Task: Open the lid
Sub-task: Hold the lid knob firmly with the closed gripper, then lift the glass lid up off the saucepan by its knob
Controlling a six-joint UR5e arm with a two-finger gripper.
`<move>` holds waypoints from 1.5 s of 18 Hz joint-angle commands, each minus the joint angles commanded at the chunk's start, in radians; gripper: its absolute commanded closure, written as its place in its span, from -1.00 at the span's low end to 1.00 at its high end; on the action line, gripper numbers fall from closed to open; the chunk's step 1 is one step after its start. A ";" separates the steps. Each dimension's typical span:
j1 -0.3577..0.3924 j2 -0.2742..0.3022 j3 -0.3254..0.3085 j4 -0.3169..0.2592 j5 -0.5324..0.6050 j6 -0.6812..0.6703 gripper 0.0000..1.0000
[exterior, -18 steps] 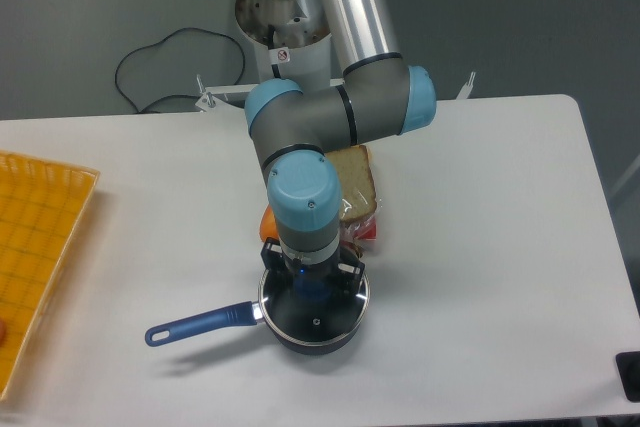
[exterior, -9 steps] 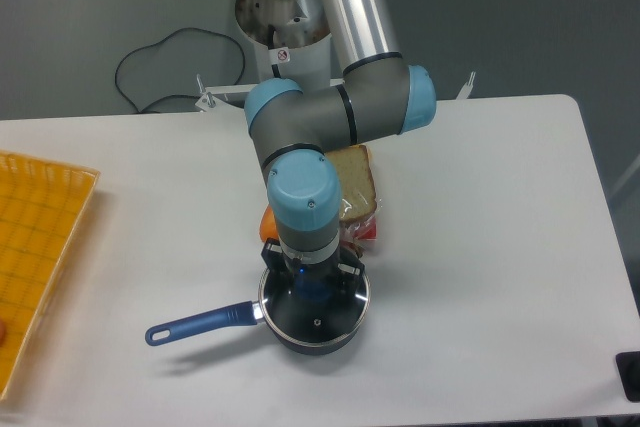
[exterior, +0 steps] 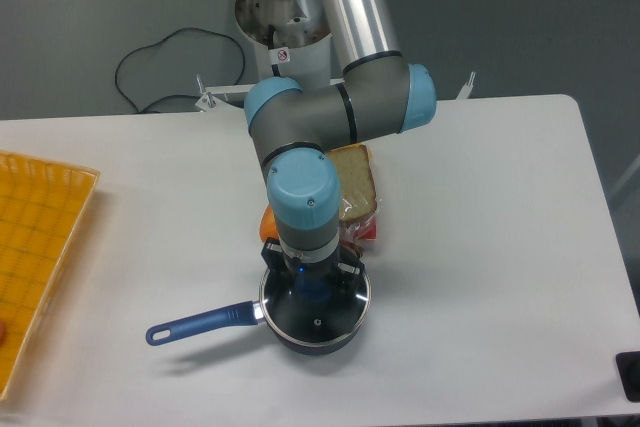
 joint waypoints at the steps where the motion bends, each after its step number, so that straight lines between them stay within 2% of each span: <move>1: 0.000 0.005 0.000 0.000 -0.002 0.000 -0.28; 15: 0.015 0.081 -0.009 -0.028 0.002 0.008 -0.28; 21: 0.046 0.106 -0.009 -0.066 0.000 0.080 -0.28; 27: 0.095 0.126 -0.008 -0.144 -0.002 0.215 -0.28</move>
